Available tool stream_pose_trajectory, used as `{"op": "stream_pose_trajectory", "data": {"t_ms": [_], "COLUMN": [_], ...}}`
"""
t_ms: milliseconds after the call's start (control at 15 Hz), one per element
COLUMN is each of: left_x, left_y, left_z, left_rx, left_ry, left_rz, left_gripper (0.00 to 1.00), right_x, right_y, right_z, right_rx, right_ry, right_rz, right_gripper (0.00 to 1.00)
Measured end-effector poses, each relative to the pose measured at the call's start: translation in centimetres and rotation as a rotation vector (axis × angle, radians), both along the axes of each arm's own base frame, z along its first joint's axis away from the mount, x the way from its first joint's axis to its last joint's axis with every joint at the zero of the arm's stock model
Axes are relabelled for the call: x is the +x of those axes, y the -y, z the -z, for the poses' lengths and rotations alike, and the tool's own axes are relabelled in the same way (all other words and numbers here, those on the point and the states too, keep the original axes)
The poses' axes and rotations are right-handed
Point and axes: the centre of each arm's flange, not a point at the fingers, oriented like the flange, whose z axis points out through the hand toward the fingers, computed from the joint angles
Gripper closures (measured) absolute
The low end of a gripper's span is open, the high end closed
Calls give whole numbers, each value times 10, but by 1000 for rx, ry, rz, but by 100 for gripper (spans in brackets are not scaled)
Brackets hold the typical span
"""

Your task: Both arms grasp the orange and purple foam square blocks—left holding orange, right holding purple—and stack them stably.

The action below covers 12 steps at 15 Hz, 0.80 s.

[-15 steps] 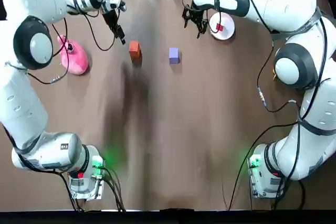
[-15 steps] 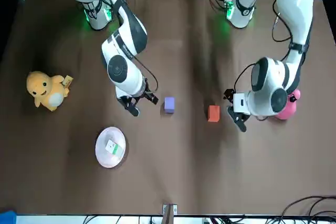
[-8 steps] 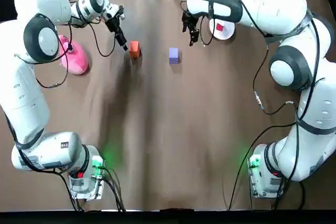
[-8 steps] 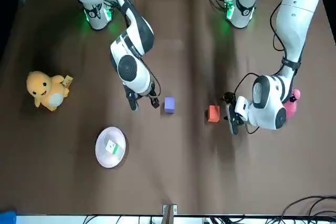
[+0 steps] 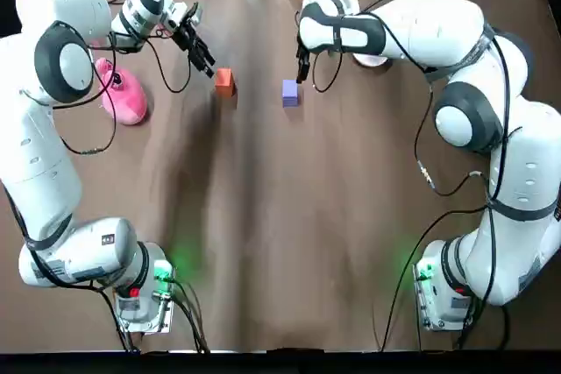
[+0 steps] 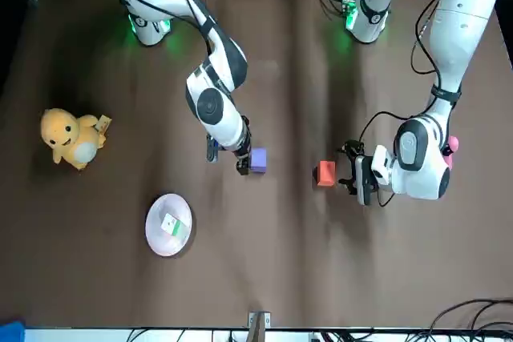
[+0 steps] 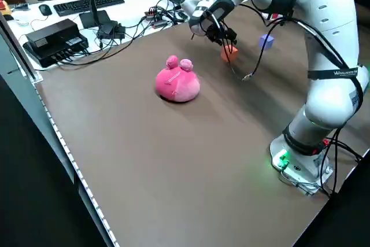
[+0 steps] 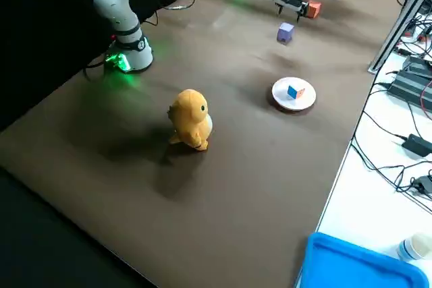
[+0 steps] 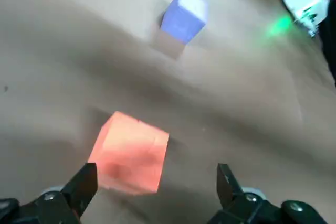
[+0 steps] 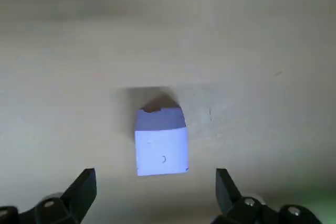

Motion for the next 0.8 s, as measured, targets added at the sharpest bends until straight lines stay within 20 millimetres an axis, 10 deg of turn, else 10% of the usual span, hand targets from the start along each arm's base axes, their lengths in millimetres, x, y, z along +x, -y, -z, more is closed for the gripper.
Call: {"op": "stream_pose_trajectory", "data": {"t_ms": [800], "left_x": [-5], "left_y": [0], "left_z": [40], "left_rx": [-484], "left_ry": [479], "left_rz": [151], "left_gripper": [0], "right_x": [-17], "right_y": [-32], "right_z": [66], "right_rx": [2], "right_ry": [25], "right_rz": [45], "right_gripper": [0]}}
